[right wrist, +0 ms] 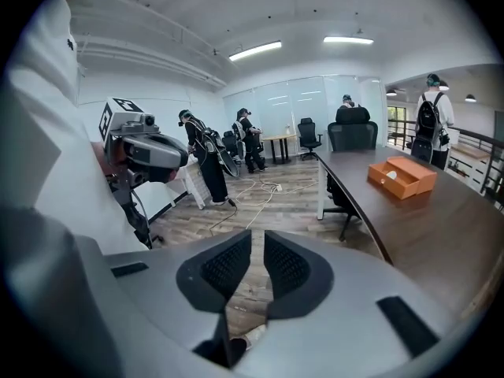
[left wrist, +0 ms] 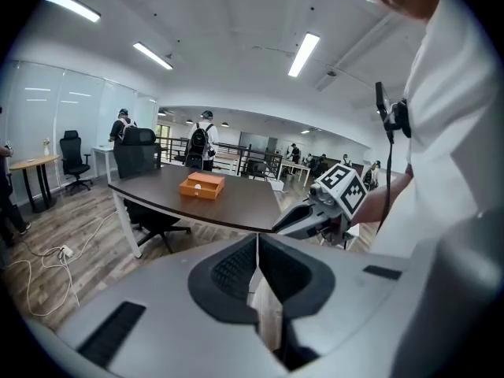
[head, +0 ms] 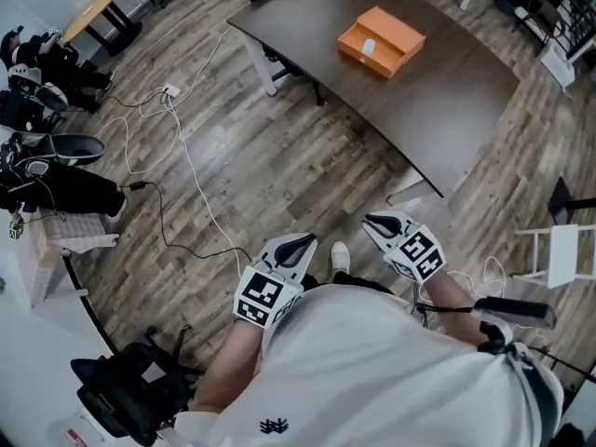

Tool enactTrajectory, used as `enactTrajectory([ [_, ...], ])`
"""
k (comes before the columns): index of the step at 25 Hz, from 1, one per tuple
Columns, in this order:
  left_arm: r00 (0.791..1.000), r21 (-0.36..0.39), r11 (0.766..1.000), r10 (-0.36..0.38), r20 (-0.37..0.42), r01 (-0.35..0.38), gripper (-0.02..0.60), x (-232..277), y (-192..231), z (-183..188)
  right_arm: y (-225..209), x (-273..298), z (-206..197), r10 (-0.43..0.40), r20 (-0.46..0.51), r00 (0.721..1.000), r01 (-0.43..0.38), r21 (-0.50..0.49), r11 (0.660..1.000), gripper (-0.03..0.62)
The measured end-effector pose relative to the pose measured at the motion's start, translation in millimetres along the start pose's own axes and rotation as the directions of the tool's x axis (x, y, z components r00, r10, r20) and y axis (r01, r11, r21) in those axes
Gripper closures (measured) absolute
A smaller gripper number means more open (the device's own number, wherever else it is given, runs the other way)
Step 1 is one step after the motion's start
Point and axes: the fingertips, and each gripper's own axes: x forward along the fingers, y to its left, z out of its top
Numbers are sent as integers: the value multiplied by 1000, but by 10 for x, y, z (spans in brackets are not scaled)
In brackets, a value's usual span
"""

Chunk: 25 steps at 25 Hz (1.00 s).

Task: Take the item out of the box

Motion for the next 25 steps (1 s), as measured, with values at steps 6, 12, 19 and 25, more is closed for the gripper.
enactTrajectory([
  [6, 999, -37, 999, -39, 6, 40, 543, 346, 377, 222, -500, 304, 148, -13, -9, 1000, 13, 37, 999, 508],
  [12, 998, -41, 997, -66, 15, 67, 543, 628, 1218, 330, -1015, 804, 447, -68, -32, 997, 70, 79, 994, 508],
  [19, 983, -7, 983, -183, 31, 184, 569, 835, 2434, 881, -1665, 1409, 1167, -194, -64, 979, 201, 127, 971, 530],
  [25, 964, 59, 962, -267, -5, 267, 571, 849, 3380, 1068, -2172, 2030, 1526, -296, -108, 949, 311, 160, 937, 536],
])
